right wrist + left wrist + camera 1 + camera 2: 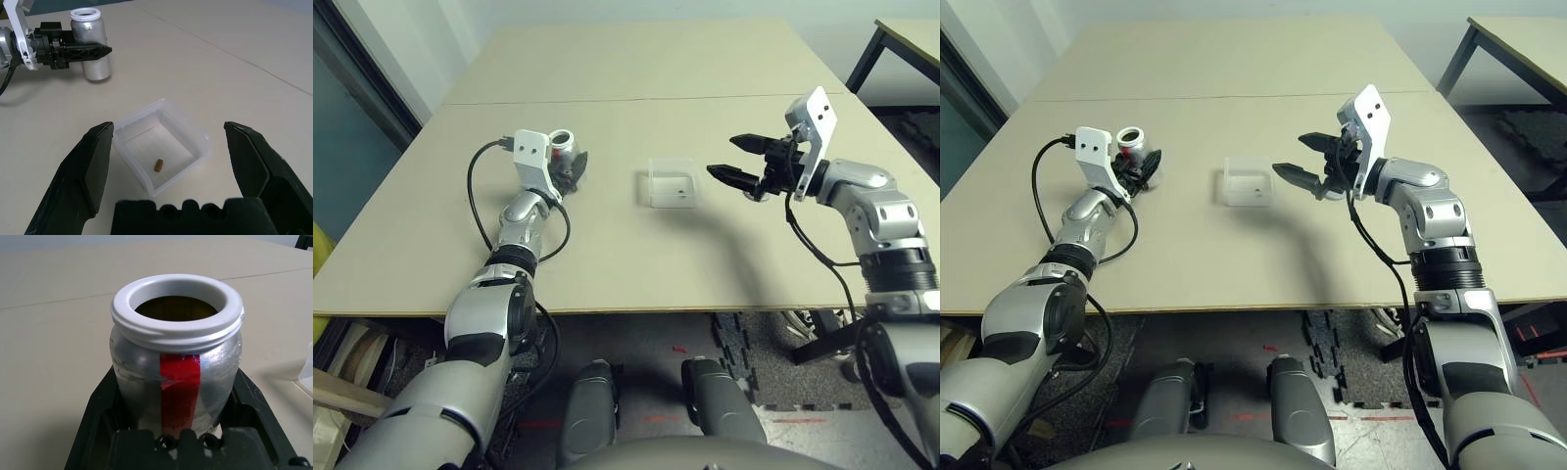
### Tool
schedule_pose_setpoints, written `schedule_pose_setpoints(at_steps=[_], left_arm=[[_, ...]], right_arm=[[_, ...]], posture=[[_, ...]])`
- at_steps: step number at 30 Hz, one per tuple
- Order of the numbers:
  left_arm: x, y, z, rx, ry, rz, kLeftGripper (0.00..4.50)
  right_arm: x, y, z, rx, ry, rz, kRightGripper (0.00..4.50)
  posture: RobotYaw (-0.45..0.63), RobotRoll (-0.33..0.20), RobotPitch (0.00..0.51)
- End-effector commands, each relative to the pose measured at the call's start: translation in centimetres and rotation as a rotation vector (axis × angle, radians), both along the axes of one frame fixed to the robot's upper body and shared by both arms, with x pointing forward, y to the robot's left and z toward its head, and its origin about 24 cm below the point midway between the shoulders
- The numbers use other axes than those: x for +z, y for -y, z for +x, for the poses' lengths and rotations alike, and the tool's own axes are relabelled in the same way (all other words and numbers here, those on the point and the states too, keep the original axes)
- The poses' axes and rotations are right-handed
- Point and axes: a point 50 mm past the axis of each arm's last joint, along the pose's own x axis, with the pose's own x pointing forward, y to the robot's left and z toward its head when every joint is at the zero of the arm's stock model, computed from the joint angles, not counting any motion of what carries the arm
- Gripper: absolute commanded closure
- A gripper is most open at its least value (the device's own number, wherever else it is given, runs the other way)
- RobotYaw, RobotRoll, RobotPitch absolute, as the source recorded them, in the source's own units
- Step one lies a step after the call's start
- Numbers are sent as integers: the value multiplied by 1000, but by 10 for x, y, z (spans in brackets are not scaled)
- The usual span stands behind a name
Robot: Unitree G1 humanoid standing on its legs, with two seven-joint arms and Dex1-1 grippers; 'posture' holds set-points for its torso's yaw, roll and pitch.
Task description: Pour the medicine from the bottle into the box.
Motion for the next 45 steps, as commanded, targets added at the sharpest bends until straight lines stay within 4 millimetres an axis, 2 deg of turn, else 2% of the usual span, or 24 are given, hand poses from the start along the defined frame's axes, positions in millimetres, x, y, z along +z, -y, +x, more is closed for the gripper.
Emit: schedule_pose_setpoints(at_steps=[1,6,11,12,18,23,29,33,37,41,45], left_arm=[[-4,2,0,-8,-27,-27,1933],[-8,-1,-2,9,-40,-51,1933],[-14,-3,-5,-8,-57,-36,102],[-14,-3,-6,-11,-61,-38,46],[-16,-10,-9,-31,-62,-42,46],[-21,-21,-20,-73,-54,-13,46],[-23,-49,-39,-92,-51,10,46],[-17,-58,-62,-171,-39,13,46],[-2,-72,-92,-180,-36,-26,46],[20,-97,-105,-27,20,-59,46],[37,-130,-102,255,109,-42,46]], right_arm=[[2,3,-3,-15,2,13,0],[1,1,-3,-17,1,20,0],[0,0,-3,-23,0,28,0],[-1,0,-3,-22,-2,28,0],[1,0,1,-28,-2,44,0],[-2,0,4,-29,-11,62,0],[-9,6,9,-52,-24,58,0],[-8,5,9,-53,-17,72,0],[-15,19,6,-110,-25,66,0],[-26,37,0,-210,-33,81,0],[-40,61,4,-484,15,130,0]], posture=[[-155,0,86],[-155,0,92],[-147,0,95],[-139,0,107],[-107,0,125],[-58,0,135],[-30,0,142],[-34,0,133],[-26,0,132],[-13,0,135],[-16,0,138]])
